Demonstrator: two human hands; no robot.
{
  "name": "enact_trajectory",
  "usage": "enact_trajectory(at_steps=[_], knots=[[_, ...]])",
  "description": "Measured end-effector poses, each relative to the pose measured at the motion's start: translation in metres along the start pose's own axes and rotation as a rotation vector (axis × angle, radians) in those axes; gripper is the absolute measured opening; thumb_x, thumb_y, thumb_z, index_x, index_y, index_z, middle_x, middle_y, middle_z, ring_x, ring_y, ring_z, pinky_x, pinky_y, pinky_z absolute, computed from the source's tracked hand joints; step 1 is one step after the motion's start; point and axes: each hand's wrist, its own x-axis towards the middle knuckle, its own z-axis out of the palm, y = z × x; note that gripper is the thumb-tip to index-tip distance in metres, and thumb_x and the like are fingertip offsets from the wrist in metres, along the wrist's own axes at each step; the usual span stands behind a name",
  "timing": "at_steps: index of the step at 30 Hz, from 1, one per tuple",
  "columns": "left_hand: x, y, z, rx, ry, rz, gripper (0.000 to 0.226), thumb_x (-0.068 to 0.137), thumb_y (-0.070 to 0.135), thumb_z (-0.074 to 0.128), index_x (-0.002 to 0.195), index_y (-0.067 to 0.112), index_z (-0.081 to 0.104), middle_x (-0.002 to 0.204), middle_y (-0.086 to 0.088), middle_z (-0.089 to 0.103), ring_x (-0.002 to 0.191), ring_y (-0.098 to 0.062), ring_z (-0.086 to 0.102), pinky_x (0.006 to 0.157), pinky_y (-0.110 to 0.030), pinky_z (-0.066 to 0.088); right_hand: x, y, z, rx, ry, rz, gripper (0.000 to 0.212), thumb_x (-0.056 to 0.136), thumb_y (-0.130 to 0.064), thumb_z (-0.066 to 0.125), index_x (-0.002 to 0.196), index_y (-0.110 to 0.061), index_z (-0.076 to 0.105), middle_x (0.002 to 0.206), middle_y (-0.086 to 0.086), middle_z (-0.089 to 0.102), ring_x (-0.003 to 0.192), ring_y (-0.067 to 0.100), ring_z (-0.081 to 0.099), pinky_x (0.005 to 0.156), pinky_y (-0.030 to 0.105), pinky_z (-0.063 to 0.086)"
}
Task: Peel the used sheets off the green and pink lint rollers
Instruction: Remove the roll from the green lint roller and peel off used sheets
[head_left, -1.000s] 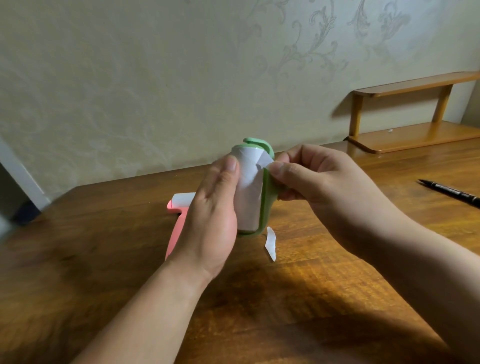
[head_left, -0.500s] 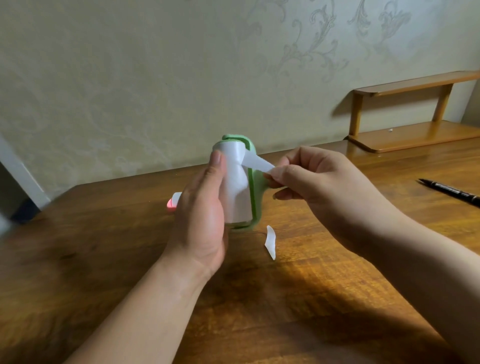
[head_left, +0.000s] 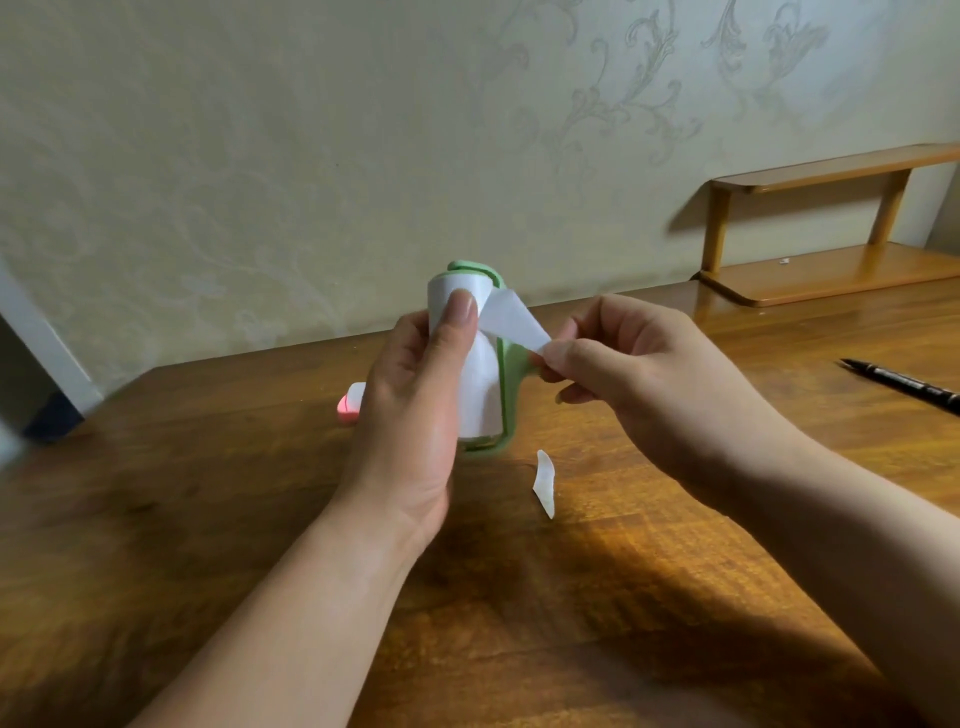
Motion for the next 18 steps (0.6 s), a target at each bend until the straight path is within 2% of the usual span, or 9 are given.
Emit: enact_trajectory(at_steps=[3, 5, 7, 9, 11, 14, 18], knots=[[-0.002, 0.003, 0.002, -0.045, -0.02, -0.026, 0.042, 0.098, 0.054, 0.072, 0.12, 0.019, 0.082, 0.111, -0.008, 0.08, 0.103, -0.02, 0.074, 0.089, -0.035, 0.057, 0.0, 0.001, 0.003, -0.016, 0.001, 0.017, 0.016, 0.101, -0.029, 0.071, 0.093, -0.017, 0.076, 0.096, 0.01, 0.08, 0.097, 0.032, 0.076, 0.091, 0.062, 0.062], [-0.004, 0.003, 0.004, -0.068, -0.022, -0.043, 0.055, 0.099, 0.056, 0.074, 0.129, 0.009, 0.078, 0.118, -0.016, 0.081, 0.109, -0.026, 0.073, 0.096, -0.041, 0.055, 0.0, 0.002, 0.003, -0.022, 0.007, 0.037, 0.015, 0.101, -0.029, 0.07, 0.093, -0.017, 0.076, 0.097, 0.008, 0.081, 0.096, 0.025, 0.077, 0.093, 0.058, 0.063], [-0.005, 0.005, 0.004, -0.077, 0.013, -0.065, 0.065, 0.094, 0.056, 0.071, 0.136, 0.007, 0.074, 0.129, -0.021, 0.08, 0.114, -0.029, 0.074, 0.098, -0.043, 0.056, 0.001, 0.002, 0.002, -0.014, 0.006, 0.054, 0.016, 0.101, -0.028, 0.069, 0.093, -0.017, 0.077, 0.098, 0.005, 0.082, 0.096, 0.021, 0.078, 0.091, 0.049, 0.065], [-0.004, 0.007, 0.003, -0.098, 0.045, -0.078, 0.063, 0.093, 0.056, 0.07, 0.134, 0.008, 0.074, 0.129, -0.019, 0.08, 0.111, -0.028, 0.074, 0.092, -0.042, 0.057, 0.001, 0.001, 0.001, 0.012, -0.013, 0.07, 0.016, 0.101, -0.026, 0.068, 0.093, -0.016, 0.077, 0.096, 0.002, 0.083, 0.094, 0.016, 0.079, 0.086, 0.038, 0.066], [-0.003, 0.008, 0.001, -0.133, 0.08, -0.072, 0.054, 0.09, 0.053, 0.073, 0.124, 0.011, 0.073, 0.12, -0.014, 0.08, 0.108, -0.026, 0.071, 0.087, -0.04, 0.055, 0.001, 0.001, 0.0, 0.068, -0.045, 0.103, 0.017, 0.102, -0.021, 0.066, 0.094, -0.013, 0.077, 0.093, 0.001, 0.084, 0.09, 0.015, 0.08, 0.082, 0.033, 0.066], [0.0, 0.008, 0.0, -0.151, 0.089, -0.059, 0.044, 0.094, 0.049, 0.082, 0.119, 0.016, 0.07, 0.122, -0.017, 0.078, 0.108, -0.025, 0.068, 0.088, -0.04, 0.052, 0.004, 0.001, -0.003, 0.214, -0.112, 0.177, 0.02, 0.103, -0.011, 0.06, 0.09, -0.007, 0.074, 0.084, 0.004, 0.081, 0.082, 0.02, 0.077, 0.076, 0.03, 0.063], [0.001, 0.006, 0.0, -0.17, 0.065, -0.065, 0.036, 0.092, 0.05, 0.074, 0.114, 0.022, 0.074, 0.116, -0.005, 0.08, 0.108, -0.02, 0.072, 0.091, -0.037, 0.055, 0.005, 0.001, -0.008, 0.353, -0.186, 0.253, 0.02, 0.105, -0.008, 0.054, 0.096, -0.005, 0.072, 0.087, 0.007, 0.078, 0.084, 0.024, 0.075, 0.074, 0.03, 0.063]])
